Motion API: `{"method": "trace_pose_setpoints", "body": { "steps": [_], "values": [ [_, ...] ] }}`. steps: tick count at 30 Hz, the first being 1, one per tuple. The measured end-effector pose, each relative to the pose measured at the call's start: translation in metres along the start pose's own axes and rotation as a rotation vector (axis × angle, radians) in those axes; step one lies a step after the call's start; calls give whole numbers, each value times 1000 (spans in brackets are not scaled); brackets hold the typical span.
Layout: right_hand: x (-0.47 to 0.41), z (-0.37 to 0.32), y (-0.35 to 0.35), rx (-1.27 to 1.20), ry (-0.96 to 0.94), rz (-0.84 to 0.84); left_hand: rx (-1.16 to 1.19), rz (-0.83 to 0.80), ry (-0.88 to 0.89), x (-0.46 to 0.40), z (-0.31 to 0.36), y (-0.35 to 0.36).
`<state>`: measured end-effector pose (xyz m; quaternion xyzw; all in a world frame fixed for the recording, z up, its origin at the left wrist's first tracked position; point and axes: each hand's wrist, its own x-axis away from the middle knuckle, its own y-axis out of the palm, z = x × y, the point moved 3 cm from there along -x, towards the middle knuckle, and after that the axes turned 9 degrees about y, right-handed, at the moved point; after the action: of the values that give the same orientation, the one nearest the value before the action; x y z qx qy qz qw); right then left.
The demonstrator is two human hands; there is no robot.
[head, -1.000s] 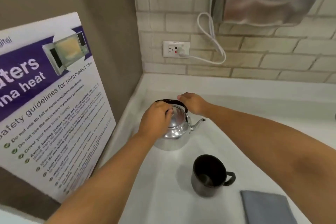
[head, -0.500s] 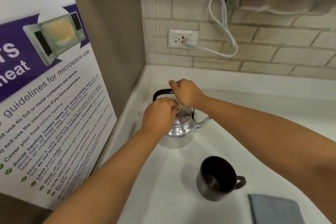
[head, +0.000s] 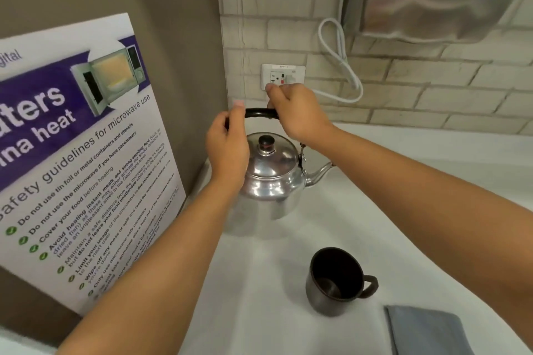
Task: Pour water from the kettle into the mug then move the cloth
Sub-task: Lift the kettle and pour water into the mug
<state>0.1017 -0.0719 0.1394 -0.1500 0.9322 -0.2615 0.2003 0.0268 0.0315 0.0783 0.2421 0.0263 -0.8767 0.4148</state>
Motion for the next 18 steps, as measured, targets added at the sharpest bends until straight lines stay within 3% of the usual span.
{"method": "trace_pose_setpoints", "body": {
  "steps": [4, 7, 11, 14, 18],
  "values": [
    [30, -13, -29, -81, -77, 5, 0, 74, -18, 2, 20, -7],
    [64, 11, -58, -86, -84, 119, -51, 84, -71, 12, 20, -20],
    [144, 89, -77, -129, 138, 282, -64, 109, -170, 31, 18, -37],
    [202, 146, -60, -139, 346, 230, -67, 113, -152, 48, 21, -47],
    [243, 185, -26, -224, 487, 137, -113, 123, -165, 61, 27, -58]
  ]
}}
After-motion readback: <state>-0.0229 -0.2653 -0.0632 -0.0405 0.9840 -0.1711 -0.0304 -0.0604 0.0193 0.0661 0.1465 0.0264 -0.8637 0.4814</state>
